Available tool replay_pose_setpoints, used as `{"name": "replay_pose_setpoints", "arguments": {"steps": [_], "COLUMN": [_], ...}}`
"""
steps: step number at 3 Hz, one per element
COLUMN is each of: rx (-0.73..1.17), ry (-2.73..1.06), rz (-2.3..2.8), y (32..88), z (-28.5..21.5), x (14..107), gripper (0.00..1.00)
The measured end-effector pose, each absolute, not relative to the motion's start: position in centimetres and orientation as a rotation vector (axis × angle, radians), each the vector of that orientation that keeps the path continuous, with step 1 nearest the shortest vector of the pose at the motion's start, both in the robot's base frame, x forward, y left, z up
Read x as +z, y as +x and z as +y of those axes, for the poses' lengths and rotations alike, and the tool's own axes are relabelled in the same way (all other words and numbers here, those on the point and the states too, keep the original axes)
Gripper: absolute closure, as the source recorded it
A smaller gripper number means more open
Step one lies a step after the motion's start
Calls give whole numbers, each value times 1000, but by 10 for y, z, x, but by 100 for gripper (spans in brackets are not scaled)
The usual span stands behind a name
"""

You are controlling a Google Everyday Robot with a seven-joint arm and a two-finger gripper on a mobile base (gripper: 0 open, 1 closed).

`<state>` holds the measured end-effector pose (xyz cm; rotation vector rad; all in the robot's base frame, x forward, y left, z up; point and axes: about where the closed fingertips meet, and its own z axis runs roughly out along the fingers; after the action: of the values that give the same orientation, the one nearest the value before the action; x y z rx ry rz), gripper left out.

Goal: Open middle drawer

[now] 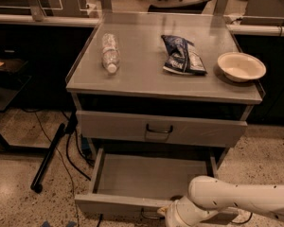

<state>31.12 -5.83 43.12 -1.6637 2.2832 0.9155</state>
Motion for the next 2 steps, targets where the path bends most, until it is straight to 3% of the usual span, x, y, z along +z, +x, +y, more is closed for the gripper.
{"name": "replay_pose_setpoints", "arguments": {"steps": [2], "rx": [951], "ry": [-1670], "rz": [2302], "y": [288], "z": [-63], "x": [429], "gripper": [0]}}
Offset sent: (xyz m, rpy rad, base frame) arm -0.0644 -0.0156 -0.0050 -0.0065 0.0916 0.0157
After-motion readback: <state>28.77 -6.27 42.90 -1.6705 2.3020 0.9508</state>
